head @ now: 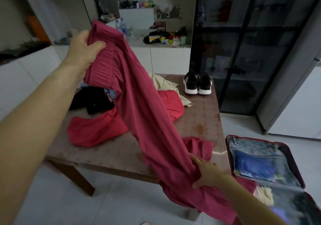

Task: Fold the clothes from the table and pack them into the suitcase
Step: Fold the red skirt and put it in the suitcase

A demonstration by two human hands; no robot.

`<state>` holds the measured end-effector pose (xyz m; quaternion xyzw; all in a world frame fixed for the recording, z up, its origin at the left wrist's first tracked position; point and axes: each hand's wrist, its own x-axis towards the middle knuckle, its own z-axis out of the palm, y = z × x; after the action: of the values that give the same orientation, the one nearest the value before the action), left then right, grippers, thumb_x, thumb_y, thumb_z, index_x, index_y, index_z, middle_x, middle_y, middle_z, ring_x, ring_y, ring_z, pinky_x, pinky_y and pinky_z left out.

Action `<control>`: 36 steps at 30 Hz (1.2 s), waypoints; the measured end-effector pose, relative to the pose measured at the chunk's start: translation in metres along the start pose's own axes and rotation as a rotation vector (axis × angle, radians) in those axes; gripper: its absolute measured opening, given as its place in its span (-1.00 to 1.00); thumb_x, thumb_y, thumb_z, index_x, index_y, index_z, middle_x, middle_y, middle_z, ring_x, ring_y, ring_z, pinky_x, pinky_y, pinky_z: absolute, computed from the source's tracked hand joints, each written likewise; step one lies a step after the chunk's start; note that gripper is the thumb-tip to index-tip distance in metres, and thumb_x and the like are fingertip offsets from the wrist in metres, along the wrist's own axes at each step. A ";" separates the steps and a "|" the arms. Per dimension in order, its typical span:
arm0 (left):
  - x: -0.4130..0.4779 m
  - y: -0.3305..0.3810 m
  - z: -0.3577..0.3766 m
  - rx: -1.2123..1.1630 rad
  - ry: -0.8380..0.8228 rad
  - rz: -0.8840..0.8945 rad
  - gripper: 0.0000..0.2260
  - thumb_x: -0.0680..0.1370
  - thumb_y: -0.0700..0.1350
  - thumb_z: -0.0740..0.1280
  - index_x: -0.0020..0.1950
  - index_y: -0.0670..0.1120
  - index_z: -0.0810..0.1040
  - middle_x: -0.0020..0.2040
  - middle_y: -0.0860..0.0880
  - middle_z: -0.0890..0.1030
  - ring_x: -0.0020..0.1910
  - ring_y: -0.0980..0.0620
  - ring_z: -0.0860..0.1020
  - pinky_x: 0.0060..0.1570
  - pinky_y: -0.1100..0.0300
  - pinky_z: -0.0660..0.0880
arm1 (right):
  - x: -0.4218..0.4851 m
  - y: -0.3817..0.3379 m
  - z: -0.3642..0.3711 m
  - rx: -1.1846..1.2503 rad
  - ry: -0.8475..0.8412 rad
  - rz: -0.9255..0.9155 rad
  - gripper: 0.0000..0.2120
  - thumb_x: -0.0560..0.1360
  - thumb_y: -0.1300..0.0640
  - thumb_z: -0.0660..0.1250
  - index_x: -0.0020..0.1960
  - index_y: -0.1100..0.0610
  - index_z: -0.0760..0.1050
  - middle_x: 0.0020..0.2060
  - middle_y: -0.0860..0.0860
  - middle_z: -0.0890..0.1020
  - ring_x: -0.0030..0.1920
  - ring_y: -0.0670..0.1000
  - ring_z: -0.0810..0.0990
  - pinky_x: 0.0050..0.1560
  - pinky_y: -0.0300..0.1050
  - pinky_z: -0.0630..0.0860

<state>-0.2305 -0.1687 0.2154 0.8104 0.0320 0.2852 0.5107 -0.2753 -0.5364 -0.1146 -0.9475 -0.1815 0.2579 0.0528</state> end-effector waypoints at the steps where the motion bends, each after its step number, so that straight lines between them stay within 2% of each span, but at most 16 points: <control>1: -0.002 0.001 -0.004 0.011 0.007 0.008 -0.88 0.43 -0.10 0.35 -0.06 0.06 0.50 -0.09 0.03 0.57 -0.12 0.10 0.56 0.05 0.10 0.52 | 0.000 -0.004 0.004 -0.046 0.016 0.018 0.10 0.26 -0.23 0.47 0.55 -0.09 -0.16 0.50 0.05 0.14 0.42 0.21 0.24 0.38 0.14 0.24; 5: -0.008 0.008 -0.009 0.014 0.006 0.029 -0.85 0.47 -0.17 0.35 -0.09 0.09 0.47 -0.13 0.08 0.55 -0.20 0.21 0.54 -0.08 0.25 0.50 | -0.013 -0.015 0.022 -0.079 0.134 -0.107 -0.45 0.44 0.01 0.21 0.43 -0.05 0.28 0.26 0.03 0.50 0.19 0.11 0.51 0.18 -0.10 0.43; 8: -0.007 0.009 -0.002 0.023 -0.023 0.031 -0.83 0.52 -0.22 0.33 -0.07 0.07 0.48 -0.14 0.10 0.55 -0.26 0.29 0.54 -0.15 0.37 0.50 | -0.039 -0.024 0.023 0.032 -0.113 -0.194 -0.57 0.42 -0.01 0.26 0.30 -0.04 0.41 0.09 0.01 0.61 0.12 0.06 0.58 0.04 -0.23 0.42; 9: -0.008 0.010 0.002 0.022 -0.060 0.025 -0.84 0.51 -0.22 0.33 -0.03 0.04 0.49 -0.13 0.10 0.55 -0.24 0.28 0.55 -0.13 0.37 0.51 | -0.050 -0.027 0.018 0.083 -0.244 -0.197 -0.52 0.39 -0.06 0.35 0.30 -0.05 0.40 0.12 -0.01 0.58 0.17 0.03 0.55 0.09 -0.25 0.41; 11: -0.006 0.011 0.009 0.051 -0.157 0.016 -0.80 0.47 -0.18 0.36 0.06 0.02 0.51 -0.11 0.10 0.56 -0.14 0.17 0.55 -0.01 0.29 0.50 | -0.068 -0.031 -0.003 0.186 -0.468 -0.203 -0.19 0.28 -0.24 0.46 0.45 -0.08 0.25 0.31 -0.12 0.44 0.33 -0.04 0.40 0.32 -0.20 0.33; 13: -0.006 0.021 0.017 0.131 -0.292 0.033 -0.78 0.48 -0.21 0.38 0.08 0.02 0.53 -0.11 0.12 0.55 -0.10 0.14 0.53 0.04 0.31 0.46 | -0.076 -0.033 -0.037 0.264 -0.527 -0.243 -0.06 0.18 -0.43 0.44 0.45 -0.10 0.25 0.34 -0.17 0.43 0.33 -0.08 0.41 0.37 -0.13 0.31; 15: -0.009 0.036 0.026 0.238 -0.466 0.095 -0.79 0.45 -0.18 0.39 0.02 0.08 0.55 -0.07 0.12 0.57 -0.04 0.14 0.53 0.17 0.23 0.42 | -0.079 -0.033 -0.080 0.372 -0.358 -0.263 -0.06 0.07 -0.56 0.35 0.34 -0.13 0.38 0.21 -0.17 0.55 0.19 -0.14 0.53 0.31 -0.08 0.42; 17: -0.016 0.054 0.037 0.334 -0.645 0.141 -0.72 0.37 -0.06 0.38 0.07 0.11 0.57 0.06 0.04 0.61 0.07 0.09 0.55 0.26 0.14 0.39 | -0.082 -0.038 -0.125 0.489 -0.079 -0.282 -0.01 0.02 -0.58 0.35 0.35 -0.17 0.31 0.19 -0.11 0.54 0.14 -0.15 0.54 0.25 -0.05 0.49; 21: -0.032 0.087 0.063 0.454 -0.913 0.184 -0.73 0.47 -0.08 0.42 0.14 0.14 0.55 0.10 0.11 0.61 0.05 0.22 0.56 0.04 0.42 0.47 | -0.106 -0.076 -0.220 0.705 0.627 -0.399 0.13 0.08 -0.32 0.47 0.52 -0.07 0.05 0.30 -0.09 0.40 0.28 -0.13 0.41 0.21 -0.29 0.37; 24: -0.042 0.104 0.079 0.542 -0.995 0.296 -0.75 0.50 -0.09 0.41 0.17 -0.02 0.54 0.06 0.04 0.61 -0.02 0.16 0.56 -0.01 0.27 0.49 | -0.132 -0.111 -0.283 0.404 0.932 -0.530 0.18 0.13 -0.28 0.50 0.54 -0.05 -0.10 0.37 -0.05 0.38 0.35 -0.10 0.36 0.34 -0.12 0.28; 26: -0.046 0.112 0.082 0.553 -0.993 0.328 -0.65 0.46 -0.03 0.45 0.21 -0.04 0.50 0.09 0.08 0.59 0.04 0.13 0.55 0.08 0.21 0.49 | -0.137 -0.122 -0.308 0.164 0.900 -0.505 0.24 0.16 -0.22 0.55 0.54 -0.06 -0.22 0.27 0.00 0.51 0.29 -0.04 0.46 0.39 0.08 0.27; 28: -0.048 0.116 0.079 0.562 -0.925 0.328 -0.63 0.47 -0.02 0.45 0.21 -0.10 0.49 0.08 0.04 0.60 0.04 0.07 0.58 0.08 0.16 0.52 | -0.136 -0.126 -0.322 0.146 0.761 -0.439 0.21 0.20 -0.10 0.59 0.55 -0.06 -0.20 0.06 -0.04 0.59 0.08 -0.05 0.56 0.22 -0.07 0.41; 30: -0.047 0.113 0.072 0.478 -0.856 0.239 -0.67 0.45 -0.04 0.45 0.12 -0.13 0.48 -0.05 -0.03 0.63 -0.11 0.03 0.63 -0.10 0.17 0.60 | -0.134 -0.124 -0.331 0.159 0.693 -0.376 0.00 0.23 -0.04 0.58 0.52 -0.02 0.10 0.00 -0.07 0.53 0.02 -0.09 0.51 0.06 -0.20 0.42; 32: -0.048 0.107 0.061 0.389 -0.863 0.119 -0.62 0.39 -0.06 0.50 0.13 -0.11 0.47 -0.08 -0.06 0.65 -0.16 0.02 0.66 -0.17 0.16 0.63 | -0.134 -0.119 -0.334 0.098 0.720 -0.386 -0.39 0.28 -0.02 0.55 0.29 0.01 0.48 -0.02 -0.08 0.60 -0.04 -0.09 0.55 -0.02 -0.21 0.47; 34: -0.049 0.100 0.052 0.448 -0.878 0.106 -0.58 0.34 -0.08 0.54 0.13 -0.11 0.52 -0.04 -0.07 0.66 -0.15 0.08 0.65 -0.13 0.14 0.62 | -0.135 -0.116 -0.336 0.100 0.748 -0.431 -0.68 0.33 0.01 0.53 0.05 0.05 0.62 -0.12 -0.08 0.64 -0.13 -0.10 0.59 -0.08 -0.16 0.55; 36: -0.052 0.098 0.049 0.451 -0.839 0.134 -0.66 0.36 -0.15 0.53 0.08 -0.17 0.57 -0.04 -0.12 0.66 -0.17 0.04 0.65 -0.13 0.09 0.61 | -0.137 -0.115 -0.339 0.072 0.742 -0.436 -0.73 0.36 0.01 0.50 0.01 0.08 0.61 -0.16 -0.07 0.62 -0.13 -0.09 0.58 -0.07 -0.09 0.54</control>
<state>-0.2733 -0.2727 0.2611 0.9465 -0.1680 -0.0482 0.2713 -0.2488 -0.4825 0.2642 -0.9130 -0.3371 -0.1114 0.2008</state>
